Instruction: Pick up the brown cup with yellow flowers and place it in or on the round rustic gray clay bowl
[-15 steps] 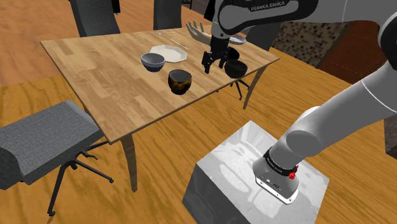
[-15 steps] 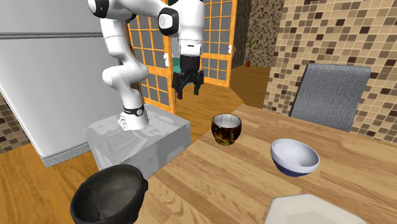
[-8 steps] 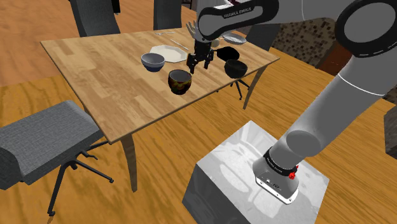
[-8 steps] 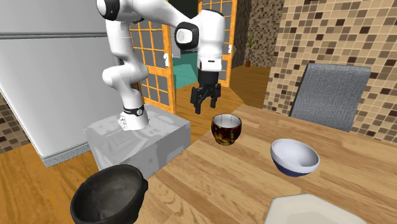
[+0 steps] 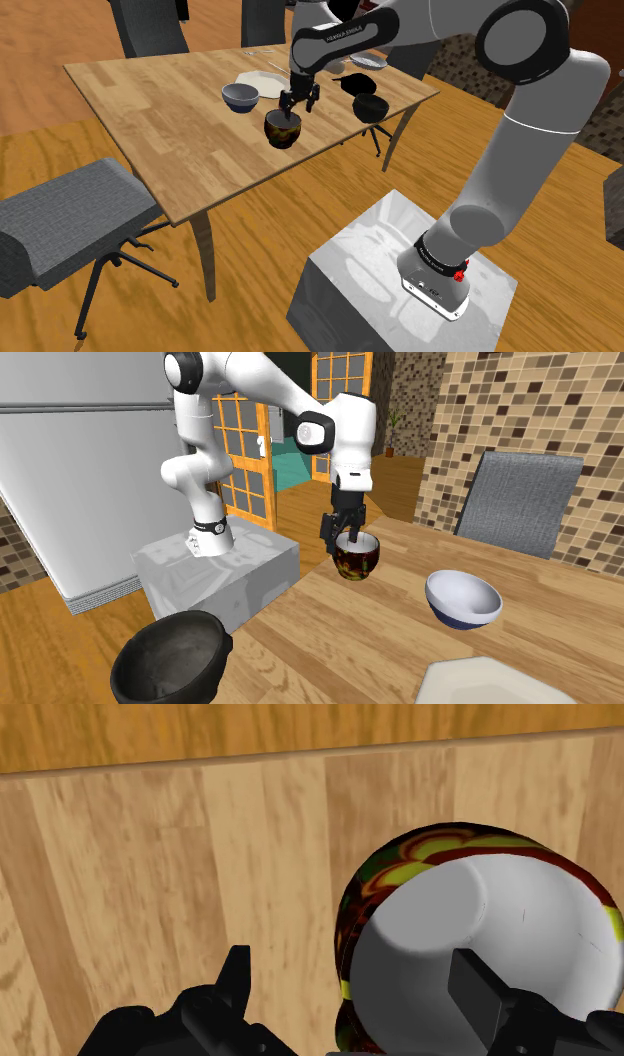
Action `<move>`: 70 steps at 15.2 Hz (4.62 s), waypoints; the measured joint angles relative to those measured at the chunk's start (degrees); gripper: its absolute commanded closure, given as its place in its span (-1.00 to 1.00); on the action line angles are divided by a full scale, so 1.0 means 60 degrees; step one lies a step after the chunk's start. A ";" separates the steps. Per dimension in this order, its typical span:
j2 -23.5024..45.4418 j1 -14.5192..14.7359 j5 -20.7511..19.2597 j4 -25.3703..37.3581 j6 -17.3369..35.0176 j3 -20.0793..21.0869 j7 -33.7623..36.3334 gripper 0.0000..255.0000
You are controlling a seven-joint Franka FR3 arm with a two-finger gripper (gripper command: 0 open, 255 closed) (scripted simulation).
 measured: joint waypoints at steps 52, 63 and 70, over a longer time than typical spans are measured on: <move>-0.0747 -0.0010 0.0200 0.2162 -0.2889 0.0032 -0.0328 1.00; -0.1176 -0.0852 0.0320 0.2203 -0.3233 -0.0618 -0.1863 1.00; -0.1028 -0.1676 0.0426 0.2451 -0.3216 -0.1283 -0.3374 1.00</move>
